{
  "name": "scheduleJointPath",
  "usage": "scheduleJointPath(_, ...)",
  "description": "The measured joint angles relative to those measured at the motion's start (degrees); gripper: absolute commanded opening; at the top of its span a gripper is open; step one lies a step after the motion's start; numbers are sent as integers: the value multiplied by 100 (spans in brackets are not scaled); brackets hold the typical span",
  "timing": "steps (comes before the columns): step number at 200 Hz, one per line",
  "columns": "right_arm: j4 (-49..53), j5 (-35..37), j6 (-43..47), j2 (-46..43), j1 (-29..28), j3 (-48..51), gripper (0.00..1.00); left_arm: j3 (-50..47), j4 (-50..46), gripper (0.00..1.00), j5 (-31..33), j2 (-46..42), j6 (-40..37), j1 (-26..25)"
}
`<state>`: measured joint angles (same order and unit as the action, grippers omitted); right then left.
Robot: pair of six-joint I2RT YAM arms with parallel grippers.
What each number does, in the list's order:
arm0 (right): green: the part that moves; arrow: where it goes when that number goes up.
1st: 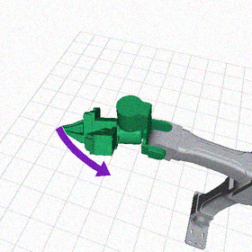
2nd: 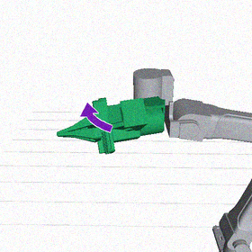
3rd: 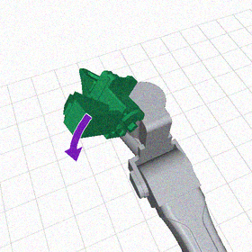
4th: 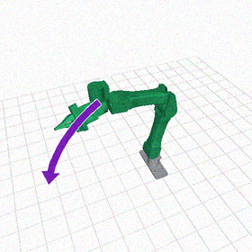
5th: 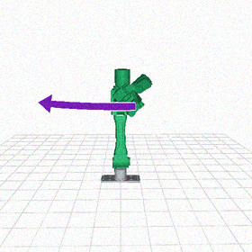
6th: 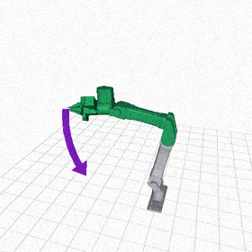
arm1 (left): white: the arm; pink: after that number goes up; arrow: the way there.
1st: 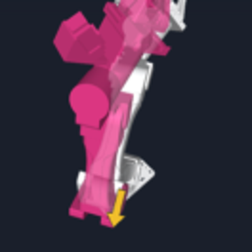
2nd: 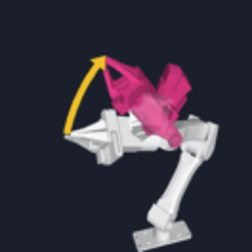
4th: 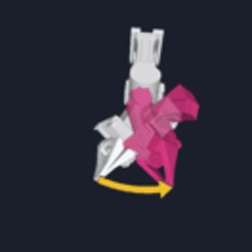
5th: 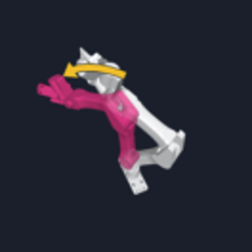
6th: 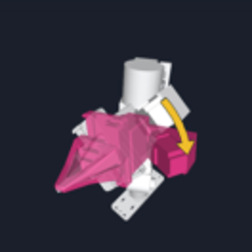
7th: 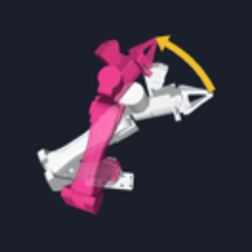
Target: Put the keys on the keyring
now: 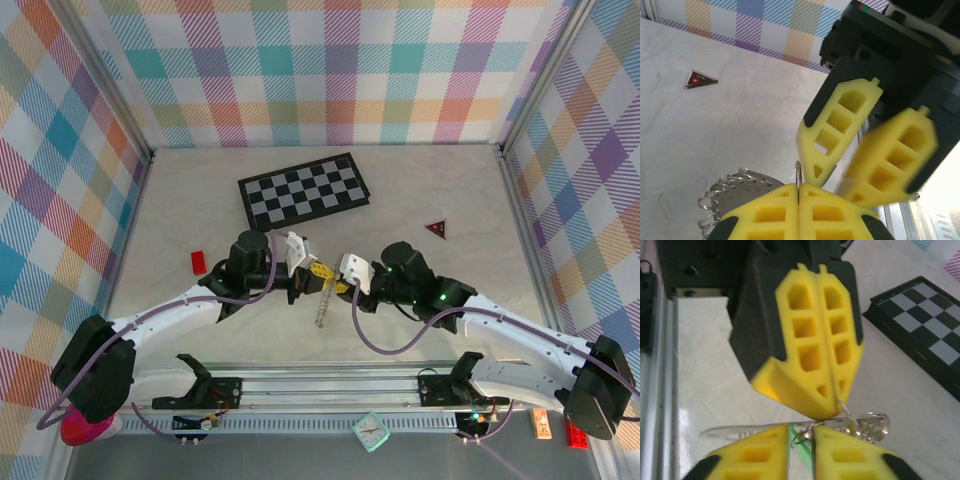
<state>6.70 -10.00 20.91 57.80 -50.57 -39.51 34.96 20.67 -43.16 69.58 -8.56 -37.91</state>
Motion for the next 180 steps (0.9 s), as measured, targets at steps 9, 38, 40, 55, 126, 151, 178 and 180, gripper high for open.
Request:
scheduleJointPath(9, -15, -7, -2, -107, -2, 55, 29, -2, 44, 0, 0, 0, -2, 0)
scheduleJointPath(38, 101, -363, -125, -636, 382, 208, 29, 0, 63, 0, -7, 0, -101, 0)
scheduleJointPath(40, 116, -415, -144, -669, 439, 208, 29, 0, 63, 0, -7, 0, -125, 0)
scheduleJointPath(55, 144, -791, -271, -820, 793, 210, 27, 0, 59, 0, -13, -4, -243, 0)
scheduleJointPath(126, 153, -1478, -557, -422, 1012, 201, 26, 0, 24, 0, -205, -103, -785, 0)
scheduleJointPath(151, 92, -1585, -625, -249, 1012, 199, 25, 0, 26, 0, -286, -120, -844, 0)
scheduleJointPath(178, -74, -1705, -710, -105, 1012, 188, 24, 0, 28, 0, -343, -120, -887, 0)
scheduleJointPath(180, -85, -1714, -719, -96, 1012, 186, 23, 0, 26, 0, -348, -122, -887, 0)
